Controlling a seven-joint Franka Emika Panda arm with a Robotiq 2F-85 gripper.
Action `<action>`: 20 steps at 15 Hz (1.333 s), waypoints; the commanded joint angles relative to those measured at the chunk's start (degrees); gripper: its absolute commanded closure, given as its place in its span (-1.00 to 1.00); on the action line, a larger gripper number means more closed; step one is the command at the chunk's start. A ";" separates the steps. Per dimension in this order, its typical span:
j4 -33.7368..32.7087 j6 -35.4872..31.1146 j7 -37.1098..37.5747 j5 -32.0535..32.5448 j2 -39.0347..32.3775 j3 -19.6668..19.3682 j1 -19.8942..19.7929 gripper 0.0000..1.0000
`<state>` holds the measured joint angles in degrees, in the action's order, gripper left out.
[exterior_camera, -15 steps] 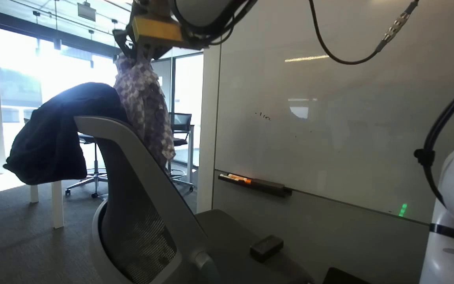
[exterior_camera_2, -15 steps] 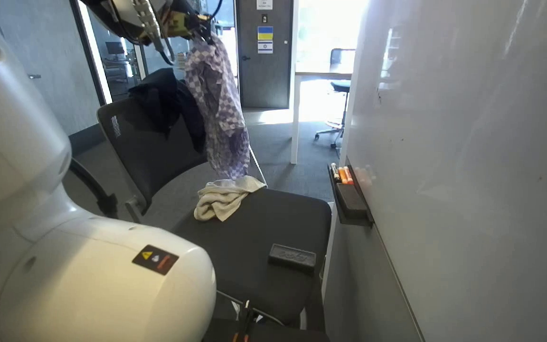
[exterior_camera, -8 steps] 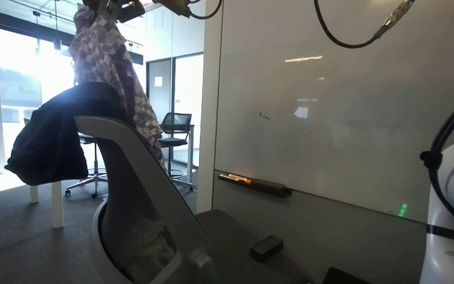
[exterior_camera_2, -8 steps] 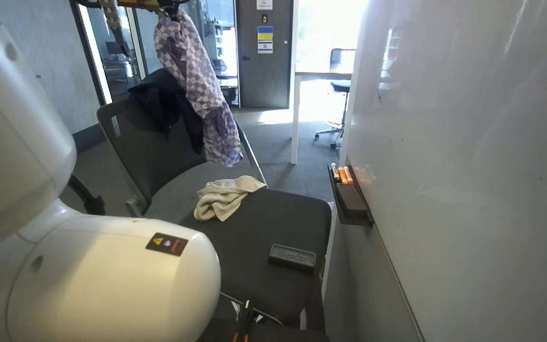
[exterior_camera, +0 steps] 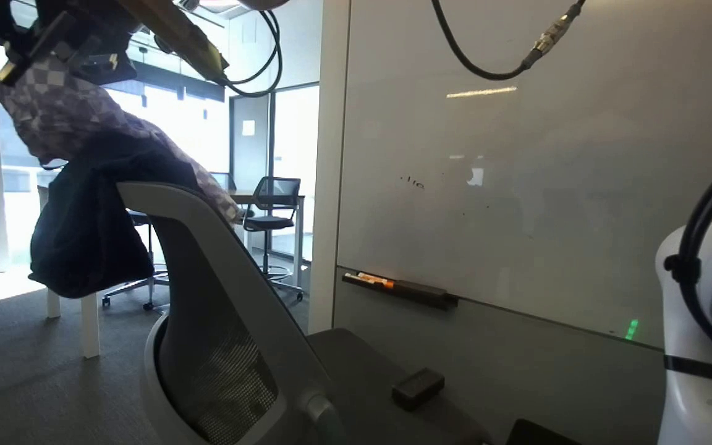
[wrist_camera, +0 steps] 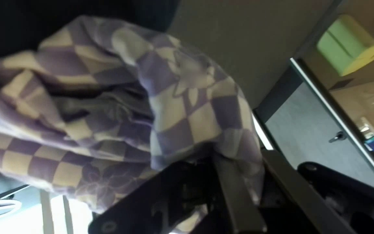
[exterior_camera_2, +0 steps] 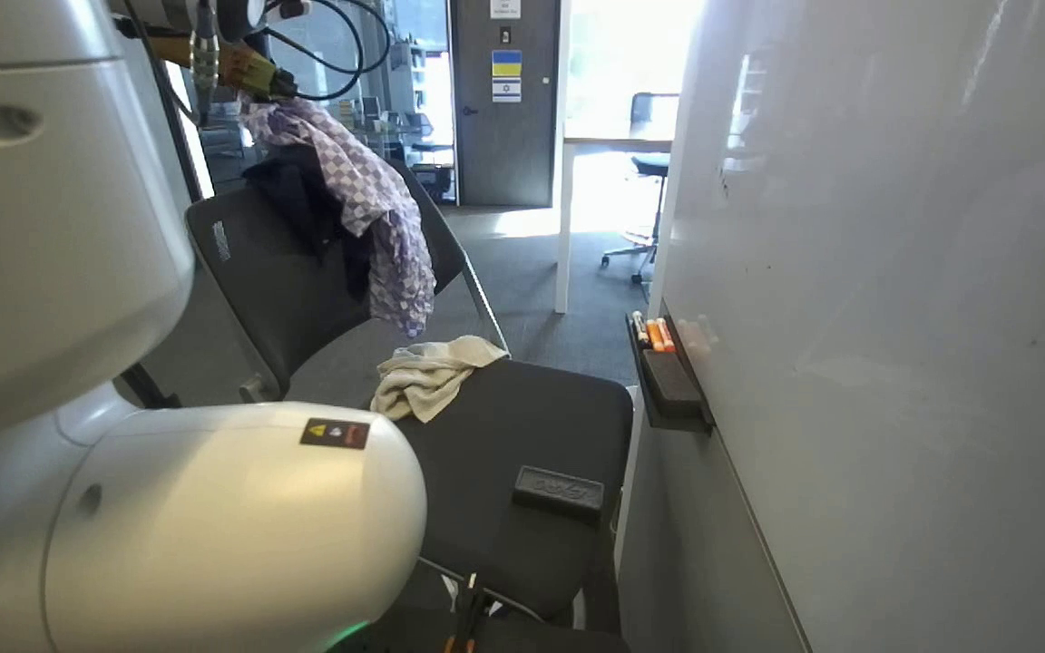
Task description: Place the clothing on the backrest of the chair then pick up the towel.
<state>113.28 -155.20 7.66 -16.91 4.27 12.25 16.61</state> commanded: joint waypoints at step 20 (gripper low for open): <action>5.08 -14.17 27.60 39.78 6.21 7.07 -20.93 -1.00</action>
<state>117.53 -173.50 24.09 13.45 5.60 14.64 4.08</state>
